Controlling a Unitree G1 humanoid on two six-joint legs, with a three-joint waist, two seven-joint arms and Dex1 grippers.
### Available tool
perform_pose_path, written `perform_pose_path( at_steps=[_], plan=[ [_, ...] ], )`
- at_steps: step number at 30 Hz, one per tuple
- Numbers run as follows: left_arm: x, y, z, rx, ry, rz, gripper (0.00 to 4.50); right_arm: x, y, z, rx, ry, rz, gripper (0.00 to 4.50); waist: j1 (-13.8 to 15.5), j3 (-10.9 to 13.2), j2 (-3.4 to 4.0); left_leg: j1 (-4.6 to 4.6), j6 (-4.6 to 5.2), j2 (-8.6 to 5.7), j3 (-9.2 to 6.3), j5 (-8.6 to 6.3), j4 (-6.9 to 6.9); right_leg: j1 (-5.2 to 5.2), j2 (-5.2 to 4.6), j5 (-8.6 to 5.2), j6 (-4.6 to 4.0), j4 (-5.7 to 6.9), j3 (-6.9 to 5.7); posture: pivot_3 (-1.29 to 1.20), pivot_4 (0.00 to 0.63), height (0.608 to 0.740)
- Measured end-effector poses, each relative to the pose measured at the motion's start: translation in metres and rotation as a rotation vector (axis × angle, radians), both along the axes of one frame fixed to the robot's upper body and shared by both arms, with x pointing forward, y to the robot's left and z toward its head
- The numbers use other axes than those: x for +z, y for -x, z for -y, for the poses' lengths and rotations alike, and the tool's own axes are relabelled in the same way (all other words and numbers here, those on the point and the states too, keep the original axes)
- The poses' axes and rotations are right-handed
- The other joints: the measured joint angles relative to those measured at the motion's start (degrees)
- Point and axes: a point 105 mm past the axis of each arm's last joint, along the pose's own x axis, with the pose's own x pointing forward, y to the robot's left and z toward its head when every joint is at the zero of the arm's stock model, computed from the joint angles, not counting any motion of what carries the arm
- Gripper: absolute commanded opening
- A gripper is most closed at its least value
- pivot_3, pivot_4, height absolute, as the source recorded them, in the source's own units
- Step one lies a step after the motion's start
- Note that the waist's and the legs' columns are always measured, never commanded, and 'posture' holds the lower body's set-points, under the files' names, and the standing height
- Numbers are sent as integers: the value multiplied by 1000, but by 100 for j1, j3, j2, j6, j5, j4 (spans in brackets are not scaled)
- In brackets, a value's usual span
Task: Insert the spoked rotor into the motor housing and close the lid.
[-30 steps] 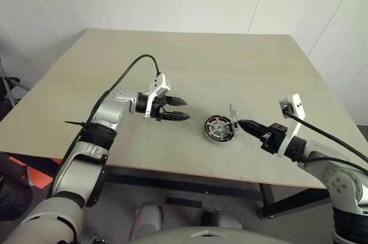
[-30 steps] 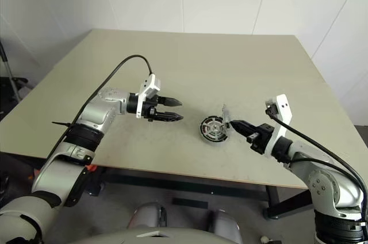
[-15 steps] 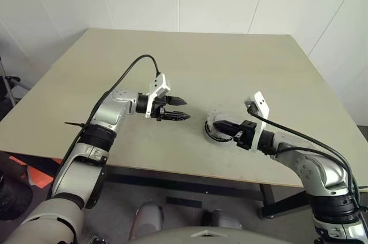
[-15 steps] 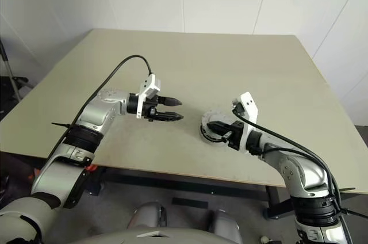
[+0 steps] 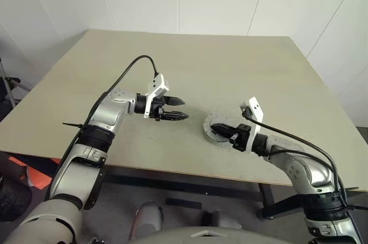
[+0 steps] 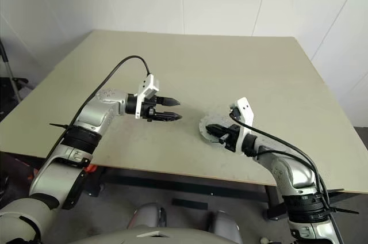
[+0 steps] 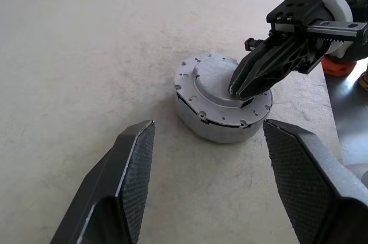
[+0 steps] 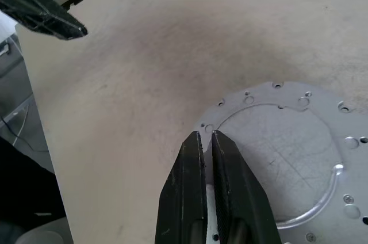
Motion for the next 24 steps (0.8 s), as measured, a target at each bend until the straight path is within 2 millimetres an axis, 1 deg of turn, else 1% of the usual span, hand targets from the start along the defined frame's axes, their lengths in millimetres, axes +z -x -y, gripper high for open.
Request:
perform_pose_path(
  at_steps=[3, 5, 6, 8, 9, 11, 13, 15, 17, 18, 19, 21, 23, 24],
  plan=[
    [0, 0, -1, 2, -1, -1, 3194, 1, 3, -1, 32, 49, 45, 254, -6, -2, -5, 19, 12, 0, 0, -7, -7, 19, 0, -4, 12, -26, -1, 0, 0, 740],
    [0, 0, -1, 1, -1, -1, 3194, 4, -1, -1, 22, 100, 102, 254, -21, -2, -5, 21, 8, 1, 0, -4, -16, 17, 1, 5, 27, -53, -2, 0, 0, 740],
    [0, 0, -1, 2, -1, -3, 3194, 7, -6, 1, -3, 141, 148, 254, -30, -2, -5, 16, 2, 0, 1, 0, -17, 8, 1, 10, 35, -61, -1, 0, 0, 740],
    [0, 0, -1, 2, -2, -6, 3194, 18, -14, 2, -36, 176, 222, 254, -38, -2, -5, -4, -8, -3, 1, 7, -15, -6, 0, 14, 38, -63, 1, 0, 0, 740],
    [0, 0, -1, 2, -2, -7, 3194, 26, -14, -1, -32, 180, 264, 254, -39, -2, -5, -8, -7, -3, 1, 6, -14, -10, 0, 15, 37, -61, 0, 0, 0, 740],
    [0, 0, -1, 2, -2, -7, 3194, 41, -10, -6, 18, 235, 363, 254, -31, -2, -4, -13, 2, -2, 1, 0, -16, -13, 0, 19, 30, -53, 0, 0, 0, 740],
    [0, 0, -1, 0, -2, -8, 3194, 49, -7, -6, 47, 304, 446, 254, -13, -2, -5, -14, 12, -3, 0, -6, -22, -13, 1, 21, 24, -48, 1, 0, 0, 740],
    [0, 0, -1, -1, -2, -8, 3194, 46, -7, -2, 42, 356, 484, 254, -11, -2, -5, -24, 16, -7, 0, -9, -36, -22, 1, 39, -13, -53, 1, 0, 0, 740],
    [0, 0, 0, -3, 0, -7, 3194, 40, -8, 1, 35, 390, 493, 254, -23, -2, -5, -48, 18, -9, 1, -9, -37, -45, 1, 41, -17, -54, 2, 0, 0, 740],
    [0, 0, 0, -4, 0, -7, 3194, 37, -9, 4, 30, 403, 493, 655, -29, -2, -5, -51, 19, -9, 1, -10, -37, -48, 1, 41, -17, -54, 2, 0, 0, 740],
    [0, 0, 1, -4, 1, -7, 3194, 33, -9, 7, 30, 415, 488, 833, -34, -2, -5, -51, 20, -9, 1, -10, -37, -47, 1, 41, -18, -54, 2, 0, 0, 740],
    [0, 0, 0, -3, 0, -7, 3194, 24, -8, 13, 39, 436, 471, 1445, -36, -2, -5, -48, 21, -9, 2, -11, -37, -44, 1, 40, -18, -55, 2, 0, 0, 740],
    [0, 0, 0, -2, -1, -6, 3194, 19, -9, 16, 27, 415, 448, 2210, -43, -2, -4, -45, 20, -9, 2, -11, -37, -42, 0, 40, -17, -55, 2, 0, 0, 740],
    [0, 0, 0, -2, -1, -6, 3194, 21, -10, 17, 17, 401, 448, 2564, -46, -1, -4, -43, 19, -9, 2, -10, -36, -40, 0, 40, -16, -55, 2, 0, 0, 740]
  ],
)
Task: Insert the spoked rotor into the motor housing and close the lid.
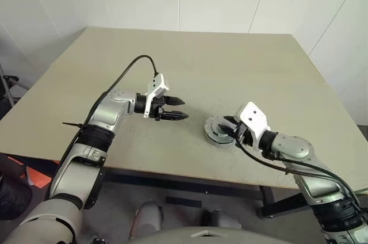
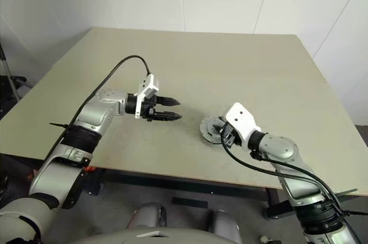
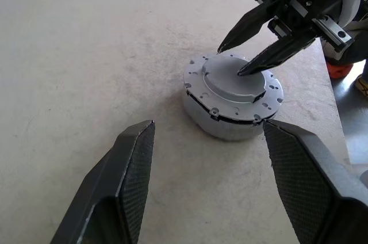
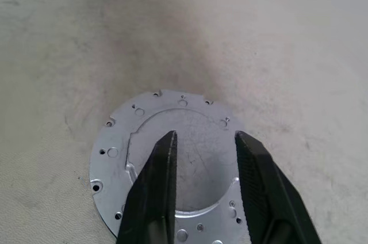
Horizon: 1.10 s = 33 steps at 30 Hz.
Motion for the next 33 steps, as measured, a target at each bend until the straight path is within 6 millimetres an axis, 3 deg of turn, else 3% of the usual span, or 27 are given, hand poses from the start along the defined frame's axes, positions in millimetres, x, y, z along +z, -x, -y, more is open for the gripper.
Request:
perform_pose_path(
  at_steps=[4, 6, 15, 33],
  plan=[
    [0, 0, -1, 2, -2, 0, 3194, 10, -5, 4, -18, -36, 13, 3991, -60, 0, 0, 6, -1, 2, 0, 0, 0, 20, 0, -17, 30, 1, 0, 0, 0, 740],
    [0, 0, -1, 3, -3, -2, 3194, 9, -6, 6, -20, -28, -10, 4478, -77, 0, 0, 8, -1, 2, -1, 1, 0, 22, 0, -17, 30, 2, 0, 0, 0, 740],
    [0, 0, -1, 3, -5, -1, 3194, -9, 5, -6, 44, -49, -150, 4478, -93, 0, 0, 4, 1, 1, -1, 1, 1, 17, 0, 3, -5, 1, 0, 0, 0, 740],
    [3, 1, -2, -1, -10, 8, 3194, -19, -8, -11, 33, -119, -207, 4478, -100, -1, 0, 11, -2, 2, -1, 2, 3, 29, 0, 4, -7, 2, 0, 0, 0, 740]
  ],
)
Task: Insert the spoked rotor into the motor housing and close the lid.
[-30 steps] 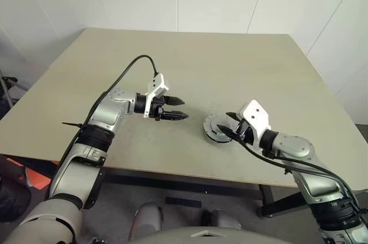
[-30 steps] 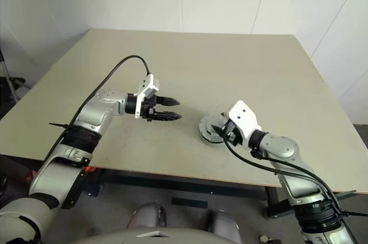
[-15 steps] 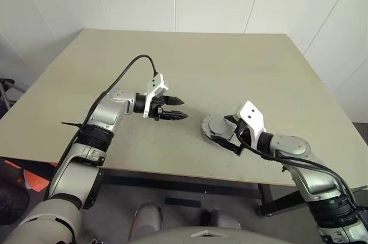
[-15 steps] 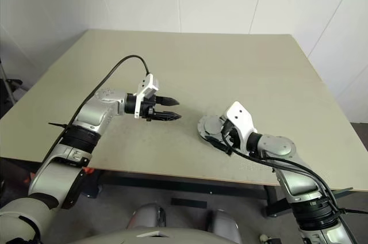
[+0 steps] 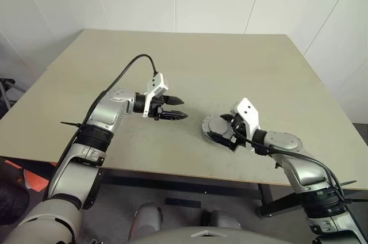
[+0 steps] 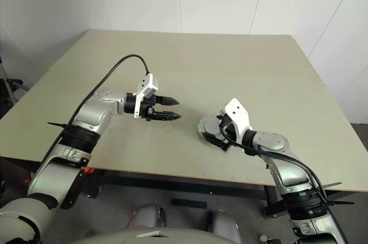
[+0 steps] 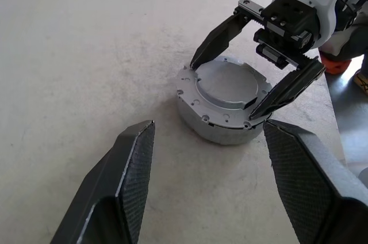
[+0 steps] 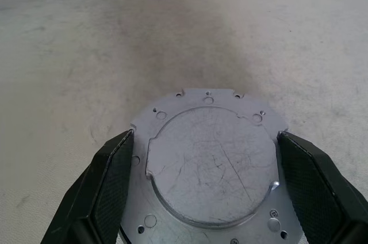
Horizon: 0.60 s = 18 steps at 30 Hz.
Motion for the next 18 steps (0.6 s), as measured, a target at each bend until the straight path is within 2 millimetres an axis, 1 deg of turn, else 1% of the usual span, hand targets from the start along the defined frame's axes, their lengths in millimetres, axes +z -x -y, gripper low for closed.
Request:
perform_pose_path(
  at_steps=[1, 2, 4, 6, 7, 18],
  plan=[
    [0, 0, 0, 1, -1, -1, 3194, -1, 0, 1, 0, 0, -1, 4478, 0, 0, 0, 4, 0, 0, 0, 0, 0, 4, 0, 0, 0, 0, 0, 0, 0, 740],
    [-1, 0, -1, 2, -1, -3, 3194, -1, 0, 1, 1, 2, -1, 4303, 0, 0, 0, 9, 0, 0, 0, 0, 0, 9, 0, -1, 1, 0, 0, 0, 0, 740],
    [-1, 0, -1, 4, -2, -5, 3194, -2, 0, 3, 6, 11, 5, 3822, 1, 0, 0, 14, 0, 0, 0, 0, 0, 14, 0, -1, 2, -1, 0, 0, 0, 740],
    [-2, 0, -2, 7, -3, -7, 3194, -2, 0, 5, 8, 17, 11, 3209, 1, -1, -1, 17, -1, 0, 0, 0, 0, 17, 0, -3, 5, -1, 0, 0, 0, 740],
    [-2, 0, -2, 8, -3, -7, 3194, -2, 0, 5, 9, 16, 12, 3095, 1, -1, -1, 18, -1, 0, 0, 0, 0, 17, 0, -4, 7, -1, 0, 0, 0, 740],
    [-1, 0, -1, 9, 3, -8, 3194, 2, 1, 8, -11, -71, -74, 3096, 13, -1, -2, 15, 1, 0, 0, -1, 0, 16, 0, 0, 0, -1, 0, 0, 0, 740]
  ],
)
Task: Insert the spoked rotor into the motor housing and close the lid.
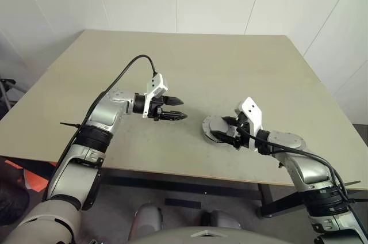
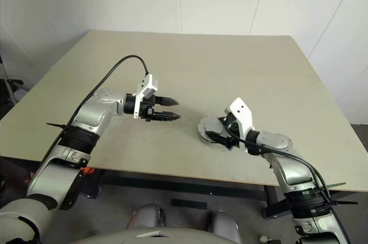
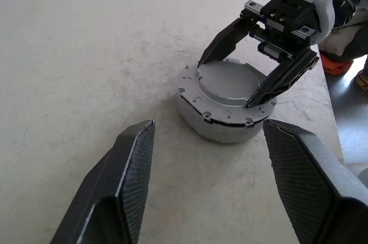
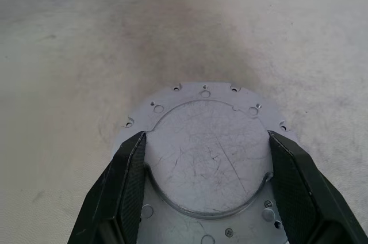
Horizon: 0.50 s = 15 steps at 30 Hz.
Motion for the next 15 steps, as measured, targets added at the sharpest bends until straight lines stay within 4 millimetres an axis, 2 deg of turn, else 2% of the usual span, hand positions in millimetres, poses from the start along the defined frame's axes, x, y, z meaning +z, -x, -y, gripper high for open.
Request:
perform_pose_path(
  at_steps=[6, 15],
  plan=[
    [0, 0, 0, 4, 3, 0, 3194, 3, 2, 1, 19, -28, 2, 3096, -2, 0, 0, -21, 2, 0, 0, 0, 0, -23, 0, 1, -2, 0, 0, 0, 0, 740],
    [1, 0, 0, 4, 4, 1, 3194, -1, 3, -2, 75, 86, 82, 3096, -7, 0, 0, -20, 1, 0, 1, 0, 1, -19, 0, 0, -1, 0, -1, 0, 0, 740]
  ],
)
